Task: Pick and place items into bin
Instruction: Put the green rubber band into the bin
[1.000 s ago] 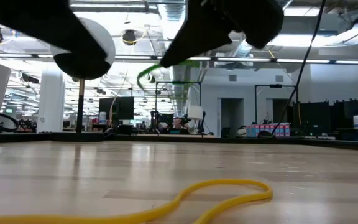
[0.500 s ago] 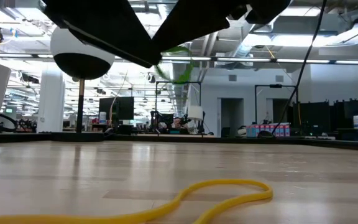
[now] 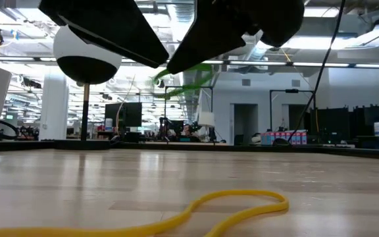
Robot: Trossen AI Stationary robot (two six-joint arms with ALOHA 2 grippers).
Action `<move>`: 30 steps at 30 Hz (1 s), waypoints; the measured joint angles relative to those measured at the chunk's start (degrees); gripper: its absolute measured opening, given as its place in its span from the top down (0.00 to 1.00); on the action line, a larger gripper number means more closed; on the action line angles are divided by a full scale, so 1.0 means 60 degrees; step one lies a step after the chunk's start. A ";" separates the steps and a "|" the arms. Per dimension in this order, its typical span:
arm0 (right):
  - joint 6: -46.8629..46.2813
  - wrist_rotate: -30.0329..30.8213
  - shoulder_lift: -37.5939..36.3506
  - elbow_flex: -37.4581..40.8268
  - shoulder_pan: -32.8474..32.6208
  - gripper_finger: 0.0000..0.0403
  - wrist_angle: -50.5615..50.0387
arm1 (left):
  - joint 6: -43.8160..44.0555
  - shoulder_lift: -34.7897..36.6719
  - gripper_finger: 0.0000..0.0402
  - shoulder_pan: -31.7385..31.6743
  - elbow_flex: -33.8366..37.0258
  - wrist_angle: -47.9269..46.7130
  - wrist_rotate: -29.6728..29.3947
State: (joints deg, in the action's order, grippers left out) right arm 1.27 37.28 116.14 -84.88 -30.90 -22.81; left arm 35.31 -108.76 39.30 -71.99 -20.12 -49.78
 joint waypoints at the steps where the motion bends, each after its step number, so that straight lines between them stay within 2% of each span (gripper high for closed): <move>1: 0.0016 -0.0086 0.0000 0.0000 -0.0011 1.00 0.0037 | 0.0003 0.0002 0.58 -0.0042 0.0000 -0.0004 0.0000; 6: 0.0123 -0.0762 0.0000 0.0000 -0.0032 1.00 0.0527 | 0.0004 0.0002 0.58 -0.0234 0.0000 -0.0007 0.0031; 12: 0.0147 -0.0772 0.0000 0.0005 -0.0032 1.00 0.0540 | -0.0074 0.0006 0.60 -0.0323 0.0000 -0.0008 0.0800; 16: 0.0142 -0.0768 0.0000 0.0007 -0.0027 1.00 0.0544 | -0.0108 0.0006 0.71 -0.0323 0.0000 -0.0028 0.0967; 22: -0.0104 -0.0736 0.0000 0.0007 -0.0018 0.96 0.0518 | -0.0190 -0.0003 0.96 -0.0341 0.0000 -0.0066 0.0973; 30: -0.0142 -0.0699 0.0000 0.0004 -0.0012 0.80 0.0256 | -0.0189 -0.0016 0.99 -0.0325 -0.0004 -0.0481 0.1032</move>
State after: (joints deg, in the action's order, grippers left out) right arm 0.42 33.08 116.14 -84.86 -30.97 -21.28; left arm 34.17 -108.86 37.35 -72.01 -23.00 -43.59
